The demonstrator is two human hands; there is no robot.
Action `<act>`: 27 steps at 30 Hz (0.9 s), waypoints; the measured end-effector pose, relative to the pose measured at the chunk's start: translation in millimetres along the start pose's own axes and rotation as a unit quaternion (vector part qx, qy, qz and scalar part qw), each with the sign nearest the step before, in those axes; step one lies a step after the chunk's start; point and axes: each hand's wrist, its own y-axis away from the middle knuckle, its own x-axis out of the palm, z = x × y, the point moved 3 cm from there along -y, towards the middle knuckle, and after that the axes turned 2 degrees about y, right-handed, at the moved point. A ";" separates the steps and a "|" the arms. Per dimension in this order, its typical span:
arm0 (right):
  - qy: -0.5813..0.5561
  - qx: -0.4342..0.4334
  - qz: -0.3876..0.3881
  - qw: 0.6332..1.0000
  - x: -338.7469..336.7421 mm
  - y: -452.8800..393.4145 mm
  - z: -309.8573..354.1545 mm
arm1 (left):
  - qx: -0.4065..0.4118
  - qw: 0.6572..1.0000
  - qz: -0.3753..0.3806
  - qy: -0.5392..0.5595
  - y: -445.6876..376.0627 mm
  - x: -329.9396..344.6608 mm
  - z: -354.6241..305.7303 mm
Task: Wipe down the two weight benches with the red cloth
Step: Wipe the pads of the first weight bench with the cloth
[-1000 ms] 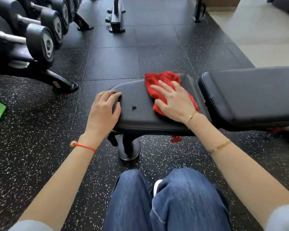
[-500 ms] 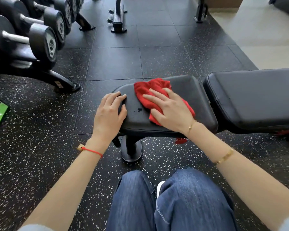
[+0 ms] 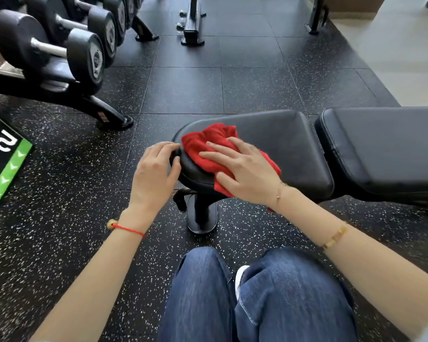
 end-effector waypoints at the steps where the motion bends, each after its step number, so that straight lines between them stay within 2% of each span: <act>1: -0.001 0.008 -0.011 1.000 -1.4 9.4 -4.9 | -0.005 1.000 0.003 0.003 0.5 0.5 -0.7; 4: 0.008 0.074 -0.041 0.996 -6.9 19.4 -35.0 | -0.008 1.000 0.007 0.010 1.7 2.0 -3.1; 8: 0.016 0.150 -0.027 0.988 -5.8 -22.1 -43.2 | -0.012 1.000 0.004 0.008 1.8 2.5 -4.9; 12: 0.019 0.063 -0.002 0.998 3.6 -25.8 -5.9 | -0.010 1.000 0.000 -0.001 1.3 4.2 -6.9; 15: 0.009 0.059 -0.028 0.998 1.5 4.6 -11.5 | -0.009 1.000 -0.003 -0.009 -0.4 5.8 -8.4; 22: 0.018 0.222 -0.038 0.974 -7.6 -17.3 -72.0 | 0.036 0.999 0.033 -0.020 -12.8 19.7 -32.2; 24: 0.018 0.207 -0.026 0.978 -7.3 -23.5 -66.0 | 0.039 0.998 0.040 -0.023 -14.5 23.9 -36.0; 27: 0.022 0.113 -0.026 0.993 -6.3 3.1 -51.6 | 0.041 0.998 0.035 -0.023 -14.4 26.5 -35.7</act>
